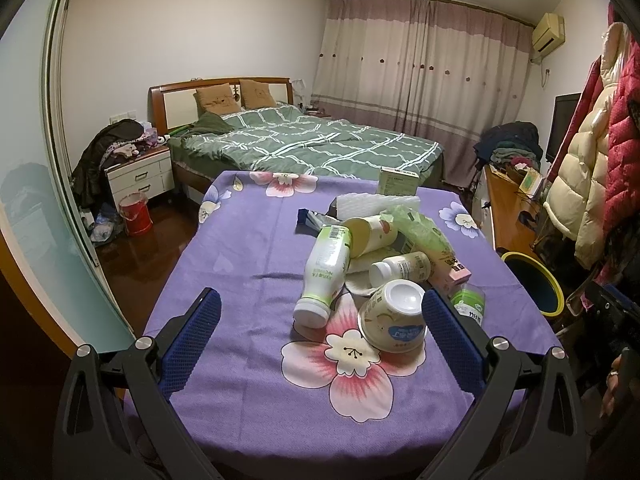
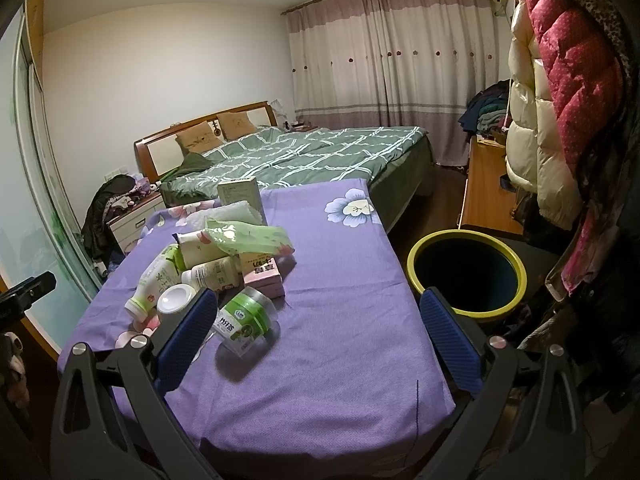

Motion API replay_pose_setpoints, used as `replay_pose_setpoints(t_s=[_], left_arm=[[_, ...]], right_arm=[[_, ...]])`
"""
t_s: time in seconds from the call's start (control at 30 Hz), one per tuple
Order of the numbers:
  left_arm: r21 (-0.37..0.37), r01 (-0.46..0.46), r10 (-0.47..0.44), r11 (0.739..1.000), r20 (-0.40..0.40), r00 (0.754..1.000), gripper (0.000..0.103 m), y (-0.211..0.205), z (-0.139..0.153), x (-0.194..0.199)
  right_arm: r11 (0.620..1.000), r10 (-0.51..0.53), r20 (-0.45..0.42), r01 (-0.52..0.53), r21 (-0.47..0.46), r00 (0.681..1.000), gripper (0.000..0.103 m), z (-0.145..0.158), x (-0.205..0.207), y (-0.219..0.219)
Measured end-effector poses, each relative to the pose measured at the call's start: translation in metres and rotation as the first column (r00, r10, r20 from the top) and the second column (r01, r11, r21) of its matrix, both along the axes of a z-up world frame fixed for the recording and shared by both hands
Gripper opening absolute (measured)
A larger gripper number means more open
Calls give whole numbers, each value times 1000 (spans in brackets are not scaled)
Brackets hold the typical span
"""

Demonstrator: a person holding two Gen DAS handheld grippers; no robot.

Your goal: Collect trash

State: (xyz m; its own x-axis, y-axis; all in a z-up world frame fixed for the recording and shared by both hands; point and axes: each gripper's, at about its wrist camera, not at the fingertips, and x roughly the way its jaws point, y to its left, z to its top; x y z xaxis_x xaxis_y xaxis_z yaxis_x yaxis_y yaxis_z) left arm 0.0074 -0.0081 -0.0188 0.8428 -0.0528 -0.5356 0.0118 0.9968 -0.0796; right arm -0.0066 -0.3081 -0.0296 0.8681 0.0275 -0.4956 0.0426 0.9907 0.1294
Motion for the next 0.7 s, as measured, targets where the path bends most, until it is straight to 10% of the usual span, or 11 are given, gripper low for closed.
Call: replay_pose_setpoints(t_s=[0.7], left_arm=[[1,1,-1,1000,-2,1000,99,0,0,0]], right_arm=[[1000,-1,0,1,0,1000,97,0,0,0]])
